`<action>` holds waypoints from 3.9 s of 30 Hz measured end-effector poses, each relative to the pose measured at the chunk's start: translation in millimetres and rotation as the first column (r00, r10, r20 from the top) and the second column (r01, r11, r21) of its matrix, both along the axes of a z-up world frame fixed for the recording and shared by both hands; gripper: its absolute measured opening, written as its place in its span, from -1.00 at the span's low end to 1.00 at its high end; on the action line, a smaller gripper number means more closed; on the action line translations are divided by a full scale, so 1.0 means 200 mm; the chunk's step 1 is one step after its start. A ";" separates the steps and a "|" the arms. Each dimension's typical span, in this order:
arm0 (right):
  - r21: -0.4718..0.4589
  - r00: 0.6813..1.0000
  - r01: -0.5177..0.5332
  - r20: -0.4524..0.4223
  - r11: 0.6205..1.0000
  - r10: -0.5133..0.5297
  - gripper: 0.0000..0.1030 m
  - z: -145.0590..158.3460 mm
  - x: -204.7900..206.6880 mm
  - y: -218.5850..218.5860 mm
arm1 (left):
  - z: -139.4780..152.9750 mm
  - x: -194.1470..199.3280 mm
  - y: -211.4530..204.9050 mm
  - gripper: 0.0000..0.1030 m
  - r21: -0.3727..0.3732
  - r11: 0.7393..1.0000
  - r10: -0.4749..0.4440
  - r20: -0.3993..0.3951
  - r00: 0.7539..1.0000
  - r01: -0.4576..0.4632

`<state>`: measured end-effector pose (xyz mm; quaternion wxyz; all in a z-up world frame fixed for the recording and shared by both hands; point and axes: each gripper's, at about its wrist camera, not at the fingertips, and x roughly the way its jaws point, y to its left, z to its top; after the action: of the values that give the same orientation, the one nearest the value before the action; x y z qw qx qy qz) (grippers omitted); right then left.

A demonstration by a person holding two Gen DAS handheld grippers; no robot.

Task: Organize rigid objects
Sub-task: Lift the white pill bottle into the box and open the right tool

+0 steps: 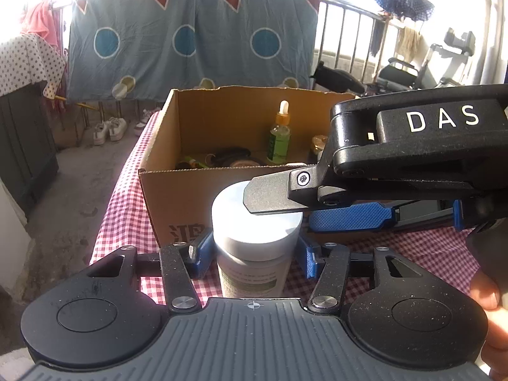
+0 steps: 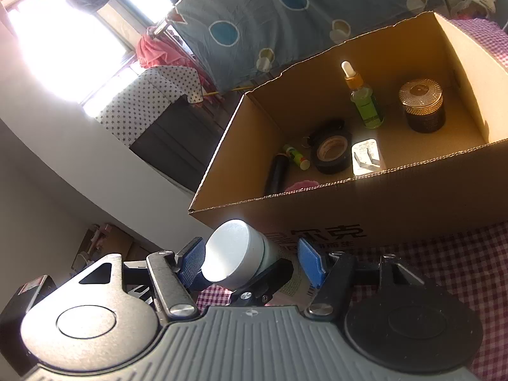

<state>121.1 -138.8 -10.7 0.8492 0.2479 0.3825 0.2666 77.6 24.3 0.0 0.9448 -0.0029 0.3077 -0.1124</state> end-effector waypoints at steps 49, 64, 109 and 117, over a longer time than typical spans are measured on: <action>0.095 0.980 0.195 -0.069 0.976 -0.189 0.14 -0.13 -0.16 -0.56 | 0.02 0.03 -0.50 0.04 0.079 0.977 -0.190 -0.083 0.978 0.196; 0.116 0.985 0.110 0.118 0.987 -0.124 0.15 0.24 -0.24 -0.46 | 0.36 -0.09 -0.39 0.03 0.088 0.981 -0.184 0.114 0.976 0.175; 0.024 0.980 0.181 0.076 0.983 -0.182 0.20 0.16 0.38 -0.70 | 0.14 0.62 -0.56 0.63 0.040 0.967 -0.242 -0.158 0.957 0.251; 0.076 0.959 0.243 0.131 0.967 -0.251 0.28 0.25 0.13 -0.75 | 0.31 0.45 -0.50 0.96 -0.007 0.971 -0.237 -0.034 0.971 0.237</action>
<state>146.9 -288.0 38.6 0.8928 0.2996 0.2798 0.1864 168.5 -75.8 62.6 0.9191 0.0306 0.3220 -0.2248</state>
